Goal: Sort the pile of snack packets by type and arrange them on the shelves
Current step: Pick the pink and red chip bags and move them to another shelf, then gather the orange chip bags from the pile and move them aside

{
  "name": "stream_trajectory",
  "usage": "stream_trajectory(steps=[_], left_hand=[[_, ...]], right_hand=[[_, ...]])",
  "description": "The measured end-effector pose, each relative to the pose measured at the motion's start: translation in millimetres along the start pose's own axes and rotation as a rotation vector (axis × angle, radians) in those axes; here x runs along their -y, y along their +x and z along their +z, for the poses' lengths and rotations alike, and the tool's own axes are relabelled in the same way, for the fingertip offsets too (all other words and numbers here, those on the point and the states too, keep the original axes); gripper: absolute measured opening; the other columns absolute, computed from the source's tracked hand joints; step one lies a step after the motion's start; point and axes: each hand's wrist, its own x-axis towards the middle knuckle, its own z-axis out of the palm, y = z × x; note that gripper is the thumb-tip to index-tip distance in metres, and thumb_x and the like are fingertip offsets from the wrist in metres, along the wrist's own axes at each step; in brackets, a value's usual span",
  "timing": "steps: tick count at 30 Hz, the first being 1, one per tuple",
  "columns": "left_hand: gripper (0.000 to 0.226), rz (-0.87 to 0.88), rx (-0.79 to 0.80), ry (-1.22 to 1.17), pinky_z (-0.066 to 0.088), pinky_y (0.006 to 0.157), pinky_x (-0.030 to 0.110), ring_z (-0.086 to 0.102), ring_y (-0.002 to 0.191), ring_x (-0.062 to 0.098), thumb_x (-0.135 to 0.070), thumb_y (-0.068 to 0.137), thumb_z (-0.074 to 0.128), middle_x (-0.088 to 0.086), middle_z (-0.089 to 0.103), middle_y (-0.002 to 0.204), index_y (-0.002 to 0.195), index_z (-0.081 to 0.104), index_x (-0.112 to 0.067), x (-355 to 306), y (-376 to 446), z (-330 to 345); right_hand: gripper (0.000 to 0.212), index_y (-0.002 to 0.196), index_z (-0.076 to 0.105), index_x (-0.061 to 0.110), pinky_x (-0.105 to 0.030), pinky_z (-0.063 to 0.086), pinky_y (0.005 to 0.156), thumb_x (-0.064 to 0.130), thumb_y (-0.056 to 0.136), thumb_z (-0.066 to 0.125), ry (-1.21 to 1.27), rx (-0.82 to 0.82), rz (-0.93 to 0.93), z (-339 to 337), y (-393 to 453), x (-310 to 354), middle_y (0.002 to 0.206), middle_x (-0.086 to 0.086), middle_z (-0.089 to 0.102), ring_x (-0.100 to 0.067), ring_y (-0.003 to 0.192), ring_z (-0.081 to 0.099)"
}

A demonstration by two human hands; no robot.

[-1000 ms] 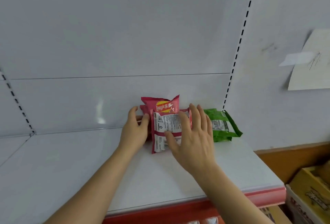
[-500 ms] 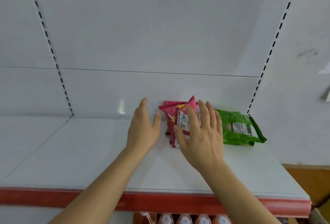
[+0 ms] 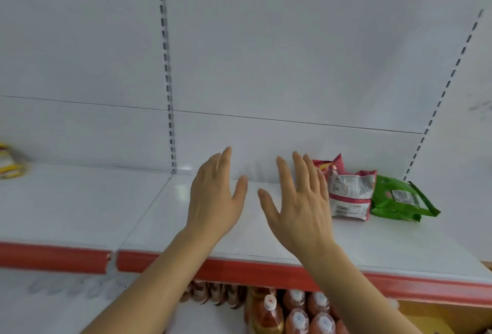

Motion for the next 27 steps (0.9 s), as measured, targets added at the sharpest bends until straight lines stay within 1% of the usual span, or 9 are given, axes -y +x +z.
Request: stream_trajectory(steps=[4, 8, 14, 17, 20, 24, 27], left_hand=[[0.069, -0.003, -0.032, 0.092, 0.025, 0.126, 0.048, 0.019, 0.156, 0.025, -0.048, 0.104, 0.041, 0.007, 0.027, 0.168, 0.163, 0.018, -0.022, 53.0, -18.1, -48.2], [0.068, -0.081, -0.079, 0.164, 0.015, 0.128, 0.043, 0.014, 0.158, 0.027, -0.049, 0.105, 0.04, 0.008, 0.022, 0.17, 0.164, 0.019, -0.023, 110.5, -36.0, -97.8], [0.07, -0.208, -0.153, 0.337, 0.013, 0.128, 0.044, 0.012, 0.158, 0.028, -0.055, 0.104, 0.034, 0.009, 0.021, 0.17, 0.163, 0.022, -0.021, 199.3, -43.6, -172.3], [0.078, -0.26, -0.187, 0.416, 0.015, 0.126, 0.047, 0.015, 0.158, 0.03, -0.061, 0.097, 0.022, 0.011, 0.026, 0.169, 0.162, 0.027, -0.019, 242.6, -43.8, -202.8], [0.078, -0.317, -0.202, 0.476, 0.019, 0.127, 0.05, 0.018, 0.157, 0.032, -0.061, 0.096, 0.023, 0.012, 0.028, 0.167, 0.16, 0.033, -0.017, 284.1, -43.3, -234.4], [0.08, -0.403, -0.238, 0.549, 0.016, 0.128, 0.049, 0.015, 0.158, 0.03, -0.063, 0.095, 0.019, 0.01, 0.026, 0.168, 0.161, 0.03, -0.018, 338.1, -44.3, -283.1], [0.082, -0.478, -0.286, 0.57, 0.012, 0.128, 0.048, 0.014, 0.158, 0.03, -0.065, 0.094, 0.016, 0.008, 0.025, 0.169, 0.161, 0.029, -0.02, 376.0, -54.4, -322.6]], right_hand=[[0.07, 0.153, 0.034, 0.015, -0.053, 0.023, 0.121, 0.059, 0.099, 0.035, 0.062, 0.024, -0.041, 10.5, -3.6, 72.3, 0.161, -0.018, 0.029, -0.035, 0.152, 0.02], [0.071, 0.154, 0.034, 0.014, -0.052, 0.023, 0.122, 0.059, 0.099, 0.033, 0.13, 0.065, -0.126, 27.1, -1.3, 147.8, 0.161, -0.018, 0.028, -0.034, 0.152, 0.019], [0.071, 0.155, 0.033, 0.013, -0.052, 0.023, 0.122, 0.059, 0.1, 0.029, 0.257, 0.107, -0.265, 65.3, 17.1, 264.2, 0.162, -0.018, 0.027, -0.034, 0.152, 0.02], [0.071, 0.154, 0.035, 0.013, -0.053, 0.024, 0.121, 0.058, 0.1, 0.03, 0.333, 0.116, -0.303, 90.0, 27.0, 318.2, 0.161, -0.018, 0.029, -0.035, 0.151, 0.023], [0.07, 0.152, 0.038, 0.012, -0.055, 0.029, 0.118, 0.058, 0.1, 0.031, 0.401, 0.143, -0.338, 113.2, 40.6, 373.8, 0.159, -0.02, 0.033, -0.037, 0.149, 0.027], [0.07, 0.149, 0.043, 0.011, -0.057, 0.035, 0.114, 0.058, 0.1, 0.028, 0.5, 0.165, -0.419, 131.8, 54.4, 455.9, 0.155, -0.022, 0.039, -0.039, 0.145, 0.035], [0.069, 0.149, 0.044, 0.013, -0.057, 0.036, 0.113, 0.059, 0.1, 0.029, 0.564, 0.174, -0.489, 138.9, 57.8, 521.4, 0.155, -0.02, 0.04, -0.038, 0.145, 0.036]])
